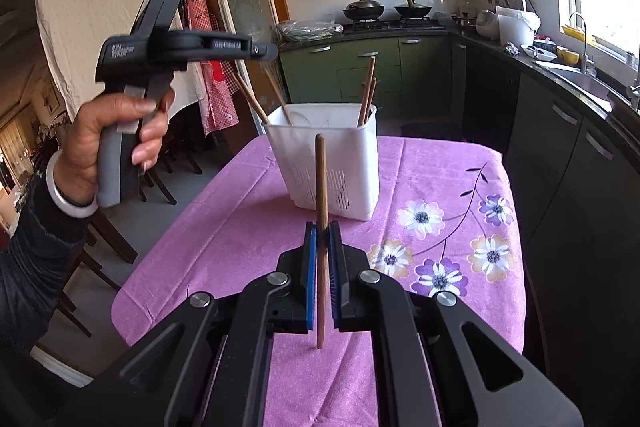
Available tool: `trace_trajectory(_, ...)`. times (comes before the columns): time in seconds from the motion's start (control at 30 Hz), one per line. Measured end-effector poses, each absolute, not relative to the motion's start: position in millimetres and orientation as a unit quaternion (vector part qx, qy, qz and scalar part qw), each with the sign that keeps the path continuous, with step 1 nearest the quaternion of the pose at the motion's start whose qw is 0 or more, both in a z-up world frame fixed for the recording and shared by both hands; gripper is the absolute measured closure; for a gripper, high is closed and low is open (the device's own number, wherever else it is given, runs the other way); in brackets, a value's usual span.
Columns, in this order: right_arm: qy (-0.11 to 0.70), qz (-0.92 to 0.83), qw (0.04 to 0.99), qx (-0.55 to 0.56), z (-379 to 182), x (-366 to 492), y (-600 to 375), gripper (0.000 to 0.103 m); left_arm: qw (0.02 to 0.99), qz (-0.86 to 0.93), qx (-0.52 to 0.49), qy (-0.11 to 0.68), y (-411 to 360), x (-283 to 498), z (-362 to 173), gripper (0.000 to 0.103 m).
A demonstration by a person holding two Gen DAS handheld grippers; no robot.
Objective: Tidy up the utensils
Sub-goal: 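Insert both held chopsticks into the caddy and open both tools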
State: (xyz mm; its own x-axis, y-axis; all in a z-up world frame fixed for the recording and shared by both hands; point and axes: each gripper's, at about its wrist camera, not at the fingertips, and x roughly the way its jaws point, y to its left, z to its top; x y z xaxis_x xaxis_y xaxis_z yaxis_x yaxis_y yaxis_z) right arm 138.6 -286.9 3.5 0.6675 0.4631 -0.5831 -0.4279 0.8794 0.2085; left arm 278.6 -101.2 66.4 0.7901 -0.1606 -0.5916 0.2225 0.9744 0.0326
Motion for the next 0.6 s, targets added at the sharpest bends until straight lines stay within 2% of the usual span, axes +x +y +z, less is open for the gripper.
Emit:
trace_trajectory(0.1, 0.315, 0.253, 0.914, 0.026, 21.5, 144.6, -284.8, 0.097, 0.951, -0.108, 0.035, 0.288, -91.3, 258.3, 79.2, 0.066)
trace_trajectory(0.23, 0.283, 0.262, 0.922, 0.029, 60.6, 159.2, -282.1, 0.097, 0.956, -0.114, 0.020, 0.270, -75.3, 224.3, 88.0, 0.062)
trace_trajectory(0.3, 0.256, 0.263, 0.929, 0.039, 86.0, 170.0, -281.7, 0.097, 0.955, -0.115, 0.019, 0.274, -66.3, 206.1, 82.5, 0.055)
trace_trajectory(0.43, 0.203, 0.258, 0.943, 0.062, 133.2, 199.7, -280.2, 0.097, 0.947, -0.113, 0.022, 0.301, -51.8, 180.5, 59.7, 0.053)
trace_trajectory(0.6, 0.188, 0.218, 0.955, 0.070, 151.0, 248.4, -269.3, 0.096, 0.929, -0.106, 0.031, 0.354, -37.0, 158.3, 16.0, 0.051)
